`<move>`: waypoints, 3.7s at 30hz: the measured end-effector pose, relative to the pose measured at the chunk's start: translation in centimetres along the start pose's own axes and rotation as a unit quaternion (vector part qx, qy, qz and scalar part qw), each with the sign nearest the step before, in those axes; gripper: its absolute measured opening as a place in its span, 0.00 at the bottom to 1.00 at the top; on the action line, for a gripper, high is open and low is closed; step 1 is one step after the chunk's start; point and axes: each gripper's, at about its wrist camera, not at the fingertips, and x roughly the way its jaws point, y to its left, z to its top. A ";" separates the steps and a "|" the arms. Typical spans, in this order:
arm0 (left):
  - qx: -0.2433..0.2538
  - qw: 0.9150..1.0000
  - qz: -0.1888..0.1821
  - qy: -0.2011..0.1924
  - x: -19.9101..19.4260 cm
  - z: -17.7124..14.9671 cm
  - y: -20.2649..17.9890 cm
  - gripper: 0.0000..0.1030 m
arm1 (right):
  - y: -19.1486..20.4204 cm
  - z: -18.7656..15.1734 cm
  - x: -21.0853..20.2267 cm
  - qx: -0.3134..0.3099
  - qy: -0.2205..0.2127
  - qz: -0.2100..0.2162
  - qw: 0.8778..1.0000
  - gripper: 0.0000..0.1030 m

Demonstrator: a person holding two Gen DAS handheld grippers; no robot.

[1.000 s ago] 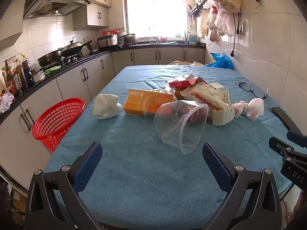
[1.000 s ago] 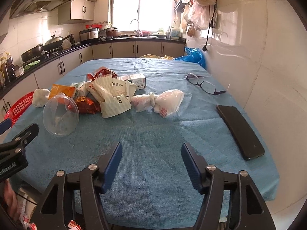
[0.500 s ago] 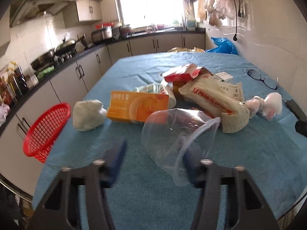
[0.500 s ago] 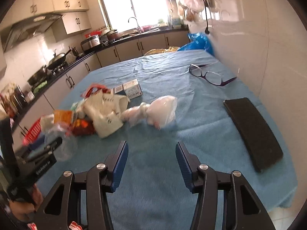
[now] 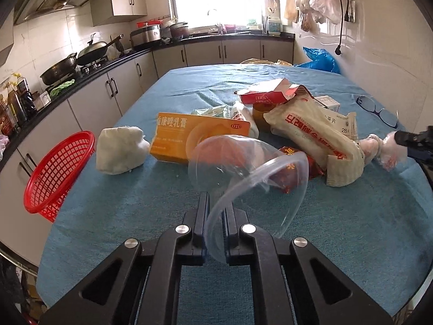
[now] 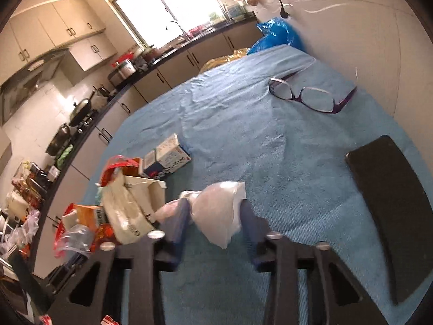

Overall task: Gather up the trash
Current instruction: 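Grasp the clear plastic cup with the left tool while the right tool grasps the knotted white plastic bag, then carry the cup and bag to the red basket and open both tools, then grasp the white cloth with the left tool while the right tool grasps the white paper bag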

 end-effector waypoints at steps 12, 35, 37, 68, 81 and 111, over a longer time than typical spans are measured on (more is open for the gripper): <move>-0.001 1.000 0.001 -0.016 -1.0 -0.3 -0.1 0.07 | 0.6 -1.2 -2.8 -0.020 -0.040 0.006 0.999 0.04; -0.012 0.997 -0.004 -0.080 -6.5 1.2 1.7 0.07 | 5.7 -1.2 -9.7 -0.067 -0.097 0.058 0.991 0.03; -0.016 0.996 0.000 -0.084 -6.9 1.3 2.3 0.07 | 6.9 -1.2 -9.7 -0.078 -0.094 0.067 0.990 0.03; -0.167 0.976 0.133 -0.047 -3.8 0.5 23.4 0.07 | 33.5 -3.3 3.0 -0.252 0.037 0.218 0.942 0.03; -0.206 0.967 0.151 -0.010 0.8 0.2 29.2 0.08 | 42.9 -4.8 12.8 -0.270 0.104 0.231 0.929 0.06; -0.070 0.994 0.039 -0.071 -3.2 -0.5 11.6 0.78 | 15.4 -5.2 1.2 -0.173 -0.012 0.119 0.978 0.34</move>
